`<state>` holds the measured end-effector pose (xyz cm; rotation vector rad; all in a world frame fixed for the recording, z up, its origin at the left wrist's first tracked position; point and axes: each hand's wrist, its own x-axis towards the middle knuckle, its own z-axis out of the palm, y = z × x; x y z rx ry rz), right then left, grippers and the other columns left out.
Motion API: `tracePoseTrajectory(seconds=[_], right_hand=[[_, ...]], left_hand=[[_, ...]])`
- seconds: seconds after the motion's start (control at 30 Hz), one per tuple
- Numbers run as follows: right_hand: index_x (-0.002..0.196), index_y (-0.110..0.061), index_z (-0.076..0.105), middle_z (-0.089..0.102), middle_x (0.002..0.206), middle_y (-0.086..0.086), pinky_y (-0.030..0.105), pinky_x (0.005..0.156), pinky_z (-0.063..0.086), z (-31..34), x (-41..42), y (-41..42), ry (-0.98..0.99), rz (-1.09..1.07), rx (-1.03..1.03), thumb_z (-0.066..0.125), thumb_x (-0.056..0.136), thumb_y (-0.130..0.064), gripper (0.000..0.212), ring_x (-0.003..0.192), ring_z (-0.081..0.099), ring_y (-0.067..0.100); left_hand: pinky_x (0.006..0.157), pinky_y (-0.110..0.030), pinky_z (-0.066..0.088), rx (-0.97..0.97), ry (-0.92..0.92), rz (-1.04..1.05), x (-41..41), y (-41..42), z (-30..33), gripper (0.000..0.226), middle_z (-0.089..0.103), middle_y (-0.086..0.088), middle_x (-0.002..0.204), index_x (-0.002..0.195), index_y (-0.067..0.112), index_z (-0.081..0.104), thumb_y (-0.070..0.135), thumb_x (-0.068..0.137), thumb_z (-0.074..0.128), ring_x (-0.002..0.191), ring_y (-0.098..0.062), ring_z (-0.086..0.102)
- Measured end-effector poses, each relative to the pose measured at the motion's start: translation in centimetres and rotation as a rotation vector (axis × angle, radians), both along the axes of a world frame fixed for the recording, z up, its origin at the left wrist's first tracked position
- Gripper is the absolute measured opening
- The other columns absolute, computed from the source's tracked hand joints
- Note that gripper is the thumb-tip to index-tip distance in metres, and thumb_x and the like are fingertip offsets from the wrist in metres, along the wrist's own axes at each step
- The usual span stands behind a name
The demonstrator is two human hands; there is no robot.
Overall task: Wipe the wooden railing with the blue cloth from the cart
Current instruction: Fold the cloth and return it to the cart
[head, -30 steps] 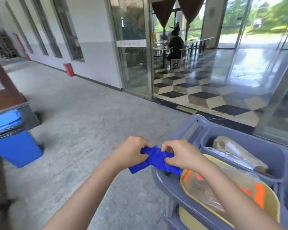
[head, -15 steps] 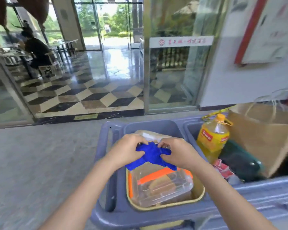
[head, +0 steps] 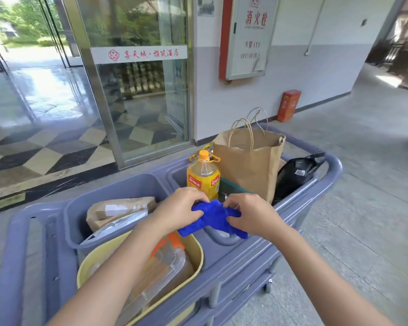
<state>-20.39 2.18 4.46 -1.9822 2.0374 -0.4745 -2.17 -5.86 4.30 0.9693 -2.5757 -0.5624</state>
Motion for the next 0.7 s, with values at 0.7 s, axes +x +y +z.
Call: tracePoseTrajectory(seconds=[0.7], right_hand=[[0.098, -0.023, 0.061, 0.066, 0.099, -0.001, 0.028, 0.064, 0.042, -7.6, -0.4, 0.1, -0.011, -0.108, 0.276, 0.058, 0.072, -0.021, 0.026, 0.093, 0.059, 0.023]], left_hand=[[0.069, -0.023, 0.038, 0.119, -0.339, -0.147, -1.4, -1.1, -6.8, 0.026, 0.059, 0.001, 0.096, 0.101, 0.017, 0.063, 0.021, 0.076, 0.061, 0.087, -0.013, 0.053]])
